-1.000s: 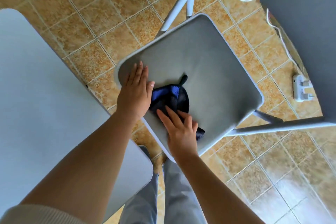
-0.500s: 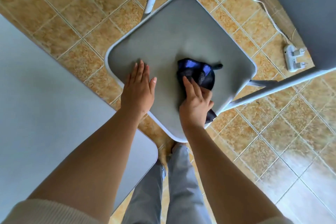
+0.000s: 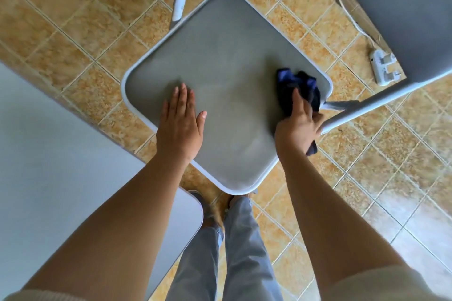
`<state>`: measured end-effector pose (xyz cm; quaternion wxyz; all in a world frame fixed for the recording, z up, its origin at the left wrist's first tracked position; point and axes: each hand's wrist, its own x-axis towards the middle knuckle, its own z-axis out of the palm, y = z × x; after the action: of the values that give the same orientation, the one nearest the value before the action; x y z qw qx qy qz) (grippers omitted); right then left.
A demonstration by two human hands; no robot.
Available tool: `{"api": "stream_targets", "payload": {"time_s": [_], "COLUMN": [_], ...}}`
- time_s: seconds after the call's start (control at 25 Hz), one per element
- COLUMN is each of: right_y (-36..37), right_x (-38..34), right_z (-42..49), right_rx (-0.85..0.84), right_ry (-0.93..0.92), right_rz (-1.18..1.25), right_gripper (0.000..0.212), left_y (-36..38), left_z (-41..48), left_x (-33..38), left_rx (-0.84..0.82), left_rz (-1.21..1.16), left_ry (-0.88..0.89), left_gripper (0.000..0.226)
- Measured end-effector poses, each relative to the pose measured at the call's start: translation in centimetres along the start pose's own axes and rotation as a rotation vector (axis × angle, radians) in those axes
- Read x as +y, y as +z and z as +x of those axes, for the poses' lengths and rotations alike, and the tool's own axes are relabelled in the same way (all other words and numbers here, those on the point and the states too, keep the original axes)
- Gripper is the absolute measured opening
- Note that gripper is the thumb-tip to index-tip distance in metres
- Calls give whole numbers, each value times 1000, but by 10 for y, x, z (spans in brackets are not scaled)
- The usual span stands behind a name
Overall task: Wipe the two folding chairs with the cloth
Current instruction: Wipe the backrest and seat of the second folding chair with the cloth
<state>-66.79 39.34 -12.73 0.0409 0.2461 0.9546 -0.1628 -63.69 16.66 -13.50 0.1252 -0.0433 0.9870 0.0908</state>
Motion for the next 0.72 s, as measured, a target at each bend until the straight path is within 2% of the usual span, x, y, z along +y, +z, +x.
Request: {"api": "stream_targets", "payload": {"time_s": [0.04,0.12,0.2,0.32,0.4,0.44,0.48,0.6,0.64,0.72], "right_y": [5,17,25,24,16,11,7,1,2,5], "right_x": [-18,-52,-70,-46,-17,-7,-2,-18,-30,-60], "right_z": [19,32,19,-16,-11,-3,9,61,79,101], "right_rx": [12,9,-32,-88,-67,-47,-29,-22,-34,-77], "right_ry": [62,-13,-256,-642,-739,-674,-531,53,147,108], "right_rz": [18,-3,-6,-109,-196,-221,-222,-90,-50,-19], "right_gripper": [69,67,64,59,56,57,59,73,73,75], "left_y": [1,0,1,2,4,5,5,6,5,5], "left_z": [3,9,18,26,30,31,33,35,35,35], "left_x": [3,7,9,10,12,14,16,19,20,21], "left_rx": [3,20,53,92,88,80,72,60,61,69], "left_rz": [-5,-21,-34,-31,-19,-19,-20,-11,-14,-37], "left_ry": [-3,-4,-19,-64,-74,-79,-87,-115,-124,-133], "left_gripper": [60,60,60,63,65,65,65,66,66,66]}}
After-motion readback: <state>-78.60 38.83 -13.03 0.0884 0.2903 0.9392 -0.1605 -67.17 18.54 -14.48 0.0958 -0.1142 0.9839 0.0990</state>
